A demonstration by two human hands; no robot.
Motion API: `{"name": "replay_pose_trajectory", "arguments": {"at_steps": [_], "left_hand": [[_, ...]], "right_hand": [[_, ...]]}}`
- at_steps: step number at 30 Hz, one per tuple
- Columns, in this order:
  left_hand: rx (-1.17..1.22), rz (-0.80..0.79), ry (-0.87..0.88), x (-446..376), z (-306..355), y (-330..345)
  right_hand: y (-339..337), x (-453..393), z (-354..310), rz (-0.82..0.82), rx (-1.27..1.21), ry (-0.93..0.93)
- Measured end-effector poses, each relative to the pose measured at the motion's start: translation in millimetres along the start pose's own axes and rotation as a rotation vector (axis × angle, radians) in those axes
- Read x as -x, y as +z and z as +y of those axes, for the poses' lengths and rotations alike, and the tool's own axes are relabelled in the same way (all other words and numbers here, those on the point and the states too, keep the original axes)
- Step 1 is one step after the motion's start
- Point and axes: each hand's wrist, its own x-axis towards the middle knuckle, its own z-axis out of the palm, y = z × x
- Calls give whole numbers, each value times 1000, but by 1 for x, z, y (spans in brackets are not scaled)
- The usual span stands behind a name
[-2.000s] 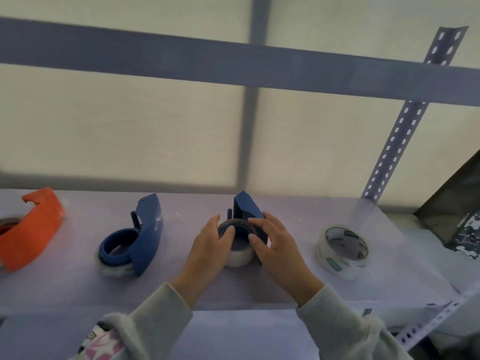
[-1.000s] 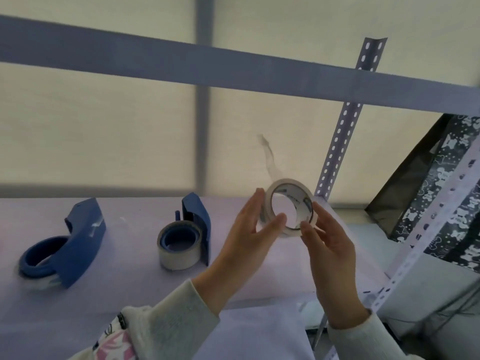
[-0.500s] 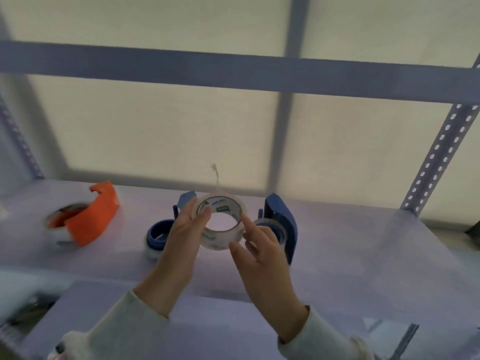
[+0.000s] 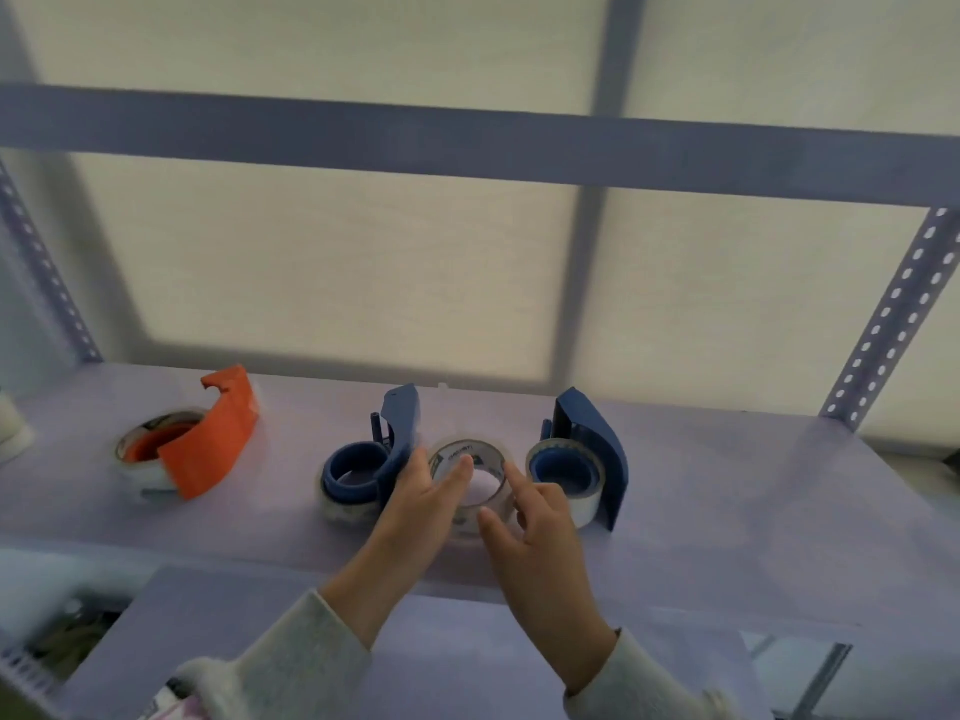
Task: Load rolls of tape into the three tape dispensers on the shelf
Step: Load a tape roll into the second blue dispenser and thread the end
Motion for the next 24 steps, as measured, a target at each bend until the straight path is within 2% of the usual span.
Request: {"name": "replay_pose_trajectory", "arguments": {"at_steps": [3, 6, 9, 12, 14, 16, 19, 21, 24], "left_hand": [[-15, -13, -35, -2, -5, 5], [-27, 3, -9, -6, -2, 2], [-78, 21, 136, -4, 10, 3], [-170, 78, 334, 2, 23, 16], [-105, 101, 372, 5, 32, 26], [104, 30, 269, 9, 43, 33], [361, -194, -6, 9, 60, 44], [380, -232, -125, 6, 65, 52], [330, -225, -177, 0, 67, 61]], "right_hand": [[-2, 2, 3, -14, 31, 10], [-15, 3, 6, 138, -74, 54], [-33, -3, 14, 348, -116, 78], [-39, -6, 20, 413, -110, 110], [-40, -6, 22, 431, -111, 126], [-43, -6, 25, 434, -116, 141], [-46, -8, 30, 369, -170, 184], [-48, -9, 31, 314, -223, 215], [-49, -12, 28, 241, -283, 246]]}}
